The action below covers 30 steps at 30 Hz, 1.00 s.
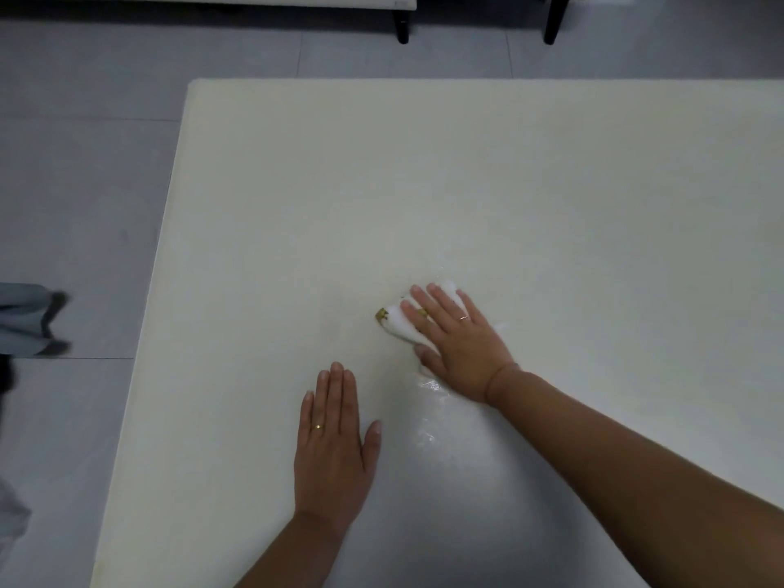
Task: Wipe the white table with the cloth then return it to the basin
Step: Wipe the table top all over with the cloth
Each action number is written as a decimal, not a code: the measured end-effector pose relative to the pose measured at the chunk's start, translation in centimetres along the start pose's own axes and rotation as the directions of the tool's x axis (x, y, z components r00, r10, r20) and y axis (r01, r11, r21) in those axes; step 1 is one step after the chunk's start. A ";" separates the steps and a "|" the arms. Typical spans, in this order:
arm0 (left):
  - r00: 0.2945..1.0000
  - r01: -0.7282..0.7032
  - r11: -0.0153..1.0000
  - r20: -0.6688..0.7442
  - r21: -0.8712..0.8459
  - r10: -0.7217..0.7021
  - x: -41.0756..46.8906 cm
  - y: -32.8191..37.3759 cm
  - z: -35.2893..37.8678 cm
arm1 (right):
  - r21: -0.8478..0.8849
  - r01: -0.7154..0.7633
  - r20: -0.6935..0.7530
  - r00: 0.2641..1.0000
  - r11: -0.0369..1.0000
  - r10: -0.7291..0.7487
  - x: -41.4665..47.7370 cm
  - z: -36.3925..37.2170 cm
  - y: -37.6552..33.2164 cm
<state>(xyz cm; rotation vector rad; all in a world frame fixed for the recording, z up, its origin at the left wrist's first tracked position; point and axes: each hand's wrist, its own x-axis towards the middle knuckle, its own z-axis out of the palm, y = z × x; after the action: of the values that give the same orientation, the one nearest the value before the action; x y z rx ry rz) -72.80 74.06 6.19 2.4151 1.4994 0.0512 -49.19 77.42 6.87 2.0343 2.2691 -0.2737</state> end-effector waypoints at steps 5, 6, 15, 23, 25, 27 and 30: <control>1.000 0.010 0.999 -0.003 -0.031 -0.010 0.1 0.1 0.0 | 0.152 -0.583 0.020 0.809 0.798 0.587 2.3 0.2 -0.7; 1.000 0.013 0.999 -0.005 -0.032 -0.013 0.2 0.3 0.0 | 0.182 -0.645 0.036 0.758 0.742 0.651 3.2 0.2 -2.4; 0.998 -0.029 0.999 -0.063 -0.020 0.027 7.3 2.4 -0.6 | 0.006 -0.082 0.009 0.997 0.997 0.082 4.5 -0.6 -0.3; 0.999 -0.013 1.000 -0.032 0.027 0.014 10.9 2.8 -0.1 | 0.210 -0.662 0.063 0.744 0.720 0.666 8.0 -1.4 0.9; 1.000 -0.011 0.997 -0.017 0.071 0.013 10.9 2.6 0.1 | 0.172 -0.498 0.008 0.864 0.850 0.504 8.4 -1.1 -1.8; 1.000 -0.013 0.995 -0.001 0.096 0.013 10.9 2.6 0.1 | 0.150 -0.270 -0.013 0.961 0.951 0.275 8.0 -0.9 -2.6; 1.000 -0.014 0.998 0.001 0.057 0.014 10.9 2.6 -0.1 | 0.101 -0.032 -0.018 0.999 0.994 0.034 7.8 -1.4 1.1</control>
<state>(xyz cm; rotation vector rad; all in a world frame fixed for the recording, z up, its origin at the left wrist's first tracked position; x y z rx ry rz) -65.56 82.59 5.61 2.4700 1.5028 0.0109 -48.87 85.43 6.75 2.1300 2.2747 -0.3748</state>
